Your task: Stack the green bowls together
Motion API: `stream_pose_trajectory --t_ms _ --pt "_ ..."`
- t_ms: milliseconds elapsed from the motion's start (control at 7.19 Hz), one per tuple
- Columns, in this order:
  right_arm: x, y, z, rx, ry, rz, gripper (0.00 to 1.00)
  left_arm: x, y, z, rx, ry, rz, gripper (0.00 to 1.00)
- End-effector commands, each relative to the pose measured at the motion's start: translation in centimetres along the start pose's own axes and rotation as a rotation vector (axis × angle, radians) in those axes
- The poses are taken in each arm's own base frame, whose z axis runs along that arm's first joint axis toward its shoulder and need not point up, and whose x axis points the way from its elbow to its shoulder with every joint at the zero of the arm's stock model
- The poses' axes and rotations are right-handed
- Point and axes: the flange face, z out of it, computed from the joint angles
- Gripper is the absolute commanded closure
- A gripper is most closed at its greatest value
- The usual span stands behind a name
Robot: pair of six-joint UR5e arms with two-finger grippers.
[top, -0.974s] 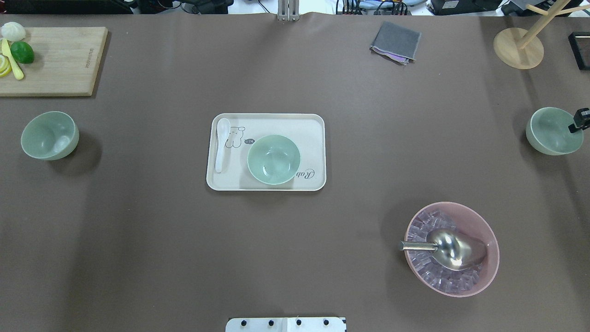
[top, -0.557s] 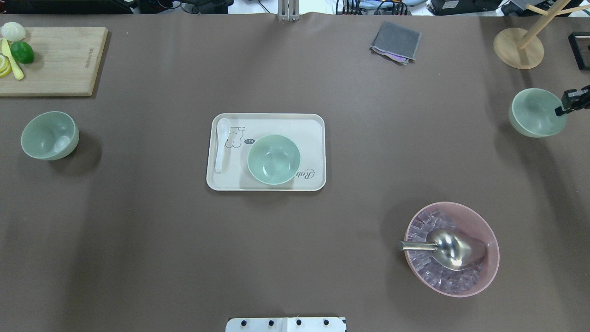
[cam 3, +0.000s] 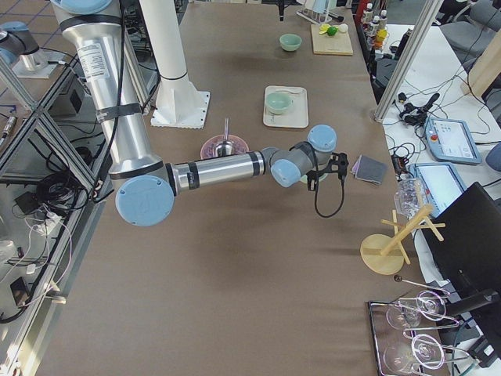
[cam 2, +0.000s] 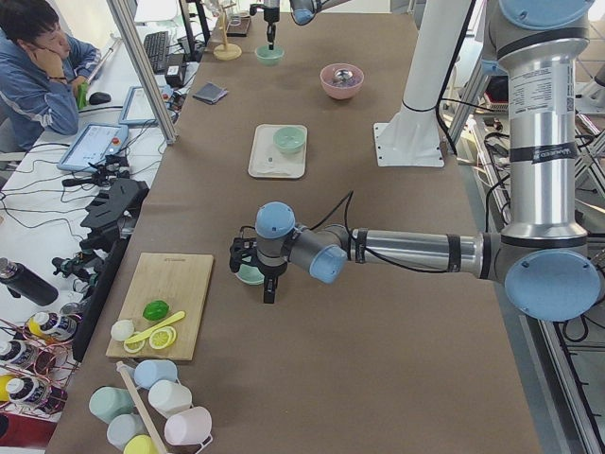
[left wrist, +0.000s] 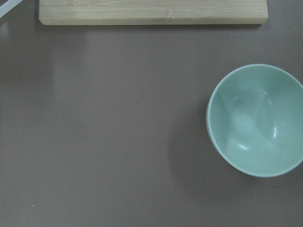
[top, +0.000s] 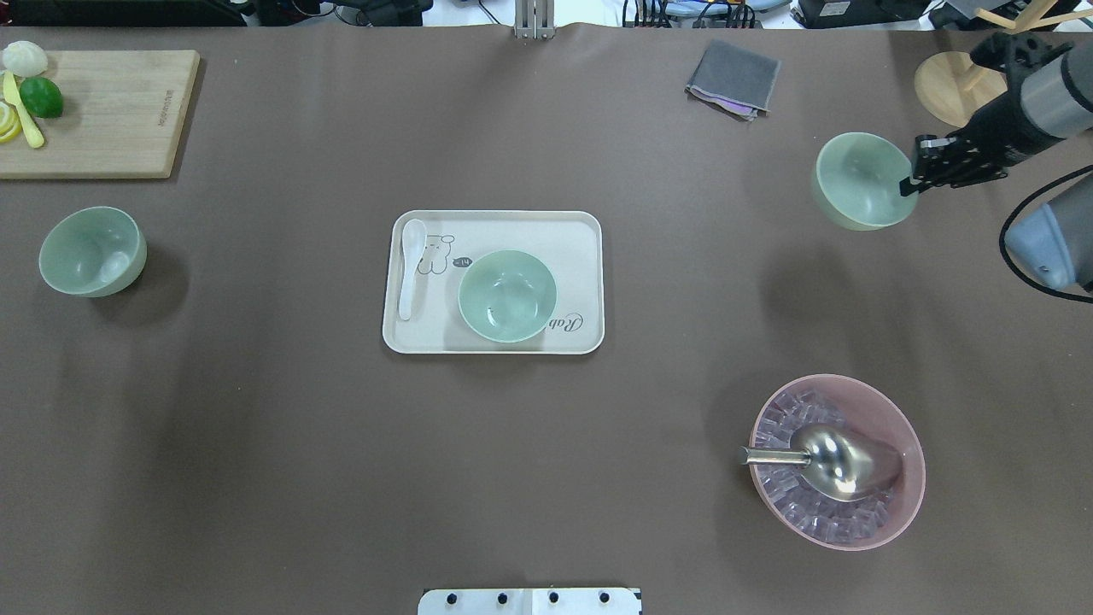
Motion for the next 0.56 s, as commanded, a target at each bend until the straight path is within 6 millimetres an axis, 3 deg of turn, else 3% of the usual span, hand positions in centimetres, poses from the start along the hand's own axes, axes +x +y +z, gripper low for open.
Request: stream_pose_trajectory --t_ms 0,139,278,417 --pt "-10.6 3.5 0.7 -0.029 -0.050 0.067 1.00 2.5 -2.6 3.2 -0.032 -0.001 -0.035 0.09" --pt "-15.6 5.2 1.4 -0.025 -0.049 0.064 1.00 2.9 -2.9 4.7 -0.056 -0.006 -0.043 0.12" --pt "-19.3 6.4 2.7 -0.008 -0.039 0.085 1.00 2.8 -3.5 5.8 -0.069 -0.013 -0.050 0.17" --pt "-21.6 8.3 3.0 -0.017 -0.058 0.078 1.00 2.7 -3.9 6.4 -0.071 -0.014 -0.050 0.25"
